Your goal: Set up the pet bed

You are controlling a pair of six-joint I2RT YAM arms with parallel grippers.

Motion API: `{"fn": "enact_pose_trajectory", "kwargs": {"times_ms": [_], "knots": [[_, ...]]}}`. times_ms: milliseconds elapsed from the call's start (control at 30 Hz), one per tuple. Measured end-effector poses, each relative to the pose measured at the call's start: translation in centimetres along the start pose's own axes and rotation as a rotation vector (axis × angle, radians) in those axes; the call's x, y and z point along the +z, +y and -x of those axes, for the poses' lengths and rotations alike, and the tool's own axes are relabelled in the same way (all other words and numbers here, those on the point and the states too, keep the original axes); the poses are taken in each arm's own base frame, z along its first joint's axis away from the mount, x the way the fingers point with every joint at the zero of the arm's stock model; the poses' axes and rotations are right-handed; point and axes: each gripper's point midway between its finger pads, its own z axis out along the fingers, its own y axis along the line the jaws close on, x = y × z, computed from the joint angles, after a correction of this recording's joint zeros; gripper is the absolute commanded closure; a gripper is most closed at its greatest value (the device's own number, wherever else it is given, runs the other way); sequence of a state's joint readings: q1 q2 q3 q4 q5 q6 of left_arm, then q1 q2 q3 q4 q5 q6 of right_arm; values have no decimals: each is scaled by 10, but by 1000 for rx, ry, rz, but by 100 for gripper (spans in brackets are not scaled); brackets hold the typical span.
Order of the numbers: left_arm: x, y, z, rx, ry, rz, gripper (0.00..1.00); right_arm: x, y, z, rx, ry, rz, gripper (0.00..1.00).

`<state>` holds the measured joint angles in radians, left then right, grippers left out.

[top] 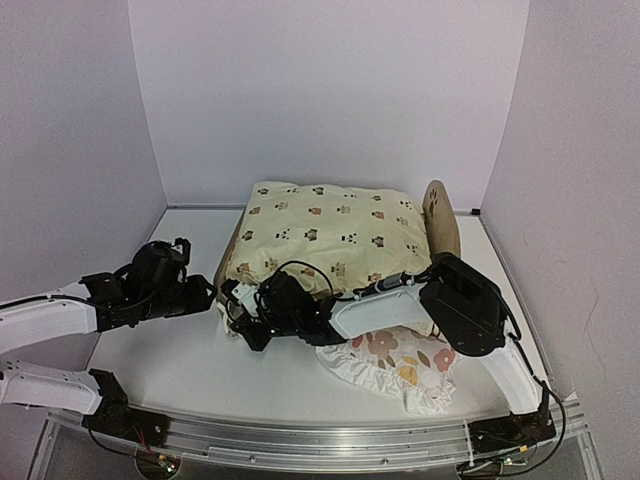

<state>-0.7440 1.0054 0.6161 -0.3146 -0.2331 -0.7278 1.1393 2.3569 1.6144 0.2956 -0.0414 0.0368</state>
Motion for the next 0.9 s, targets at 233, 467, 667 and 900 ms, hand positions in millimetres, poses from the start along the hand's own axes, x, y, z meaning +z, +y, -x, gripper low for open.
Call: {"fn": "enact_pose_trajectory", "kwargs": {"times_ms": [233,467,667,900], "knots": [[9,-6,-2,-4,31,-52,73,0,0,-5,-1,8,1,100],[11,-5,-8,-3,60,-58,72,0,0,-4,-3,2,1,100],[14,-2,-16,-5,88,-59,73,0,0,-1,-4,-9,2,100],[20,4,-22,-17,112,-60,73,0,0,2,-4,-18,3,100]]}}
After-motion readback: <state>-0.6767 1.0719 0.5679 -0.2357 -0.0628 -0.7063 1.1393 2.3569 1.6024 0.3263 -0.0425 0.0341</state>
